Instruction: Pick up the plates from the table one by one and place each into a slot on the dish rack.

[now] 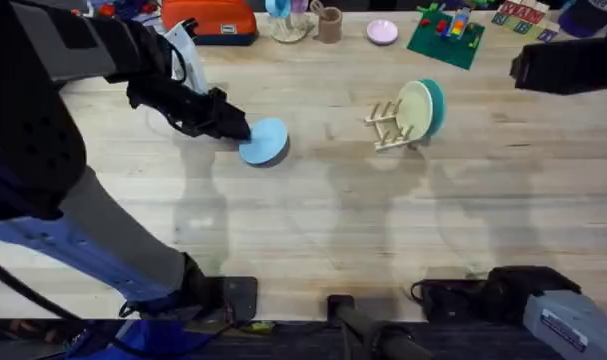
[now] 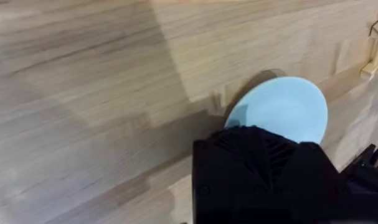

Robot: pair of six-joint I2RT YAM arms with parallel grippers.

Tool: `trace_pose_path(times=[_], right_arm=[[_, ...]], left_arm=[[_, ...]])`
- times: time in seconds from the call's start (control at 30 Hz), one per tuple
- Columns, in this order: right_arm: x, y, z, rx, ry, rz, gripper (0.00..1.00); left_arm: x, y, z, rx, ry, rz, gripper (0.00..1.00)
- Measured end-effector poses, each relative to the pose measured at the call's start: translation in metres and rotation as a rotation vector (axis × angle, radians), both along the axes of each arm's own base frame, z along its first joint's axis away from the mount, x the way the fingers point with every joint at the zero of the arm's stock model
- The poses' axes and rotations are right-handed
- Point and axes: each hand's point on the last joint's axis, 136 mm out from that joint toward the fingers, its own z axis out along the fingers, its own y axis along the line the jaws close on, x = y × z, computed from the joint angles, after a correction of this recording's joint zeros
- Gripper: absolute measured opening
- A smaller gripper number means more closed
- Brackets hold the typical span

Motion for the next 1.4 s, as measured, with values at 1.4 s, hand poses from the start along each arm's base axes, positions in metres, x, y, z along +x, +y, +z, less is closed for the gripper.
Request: trace_pose_path(times=[1.4], right_arm=[[0.071,0.258,-0.176,0.437,0.636,0.334,0.995]], left_arm=[[0.000,0.000,0.000,0.000,0.000,0.000,0.041]])
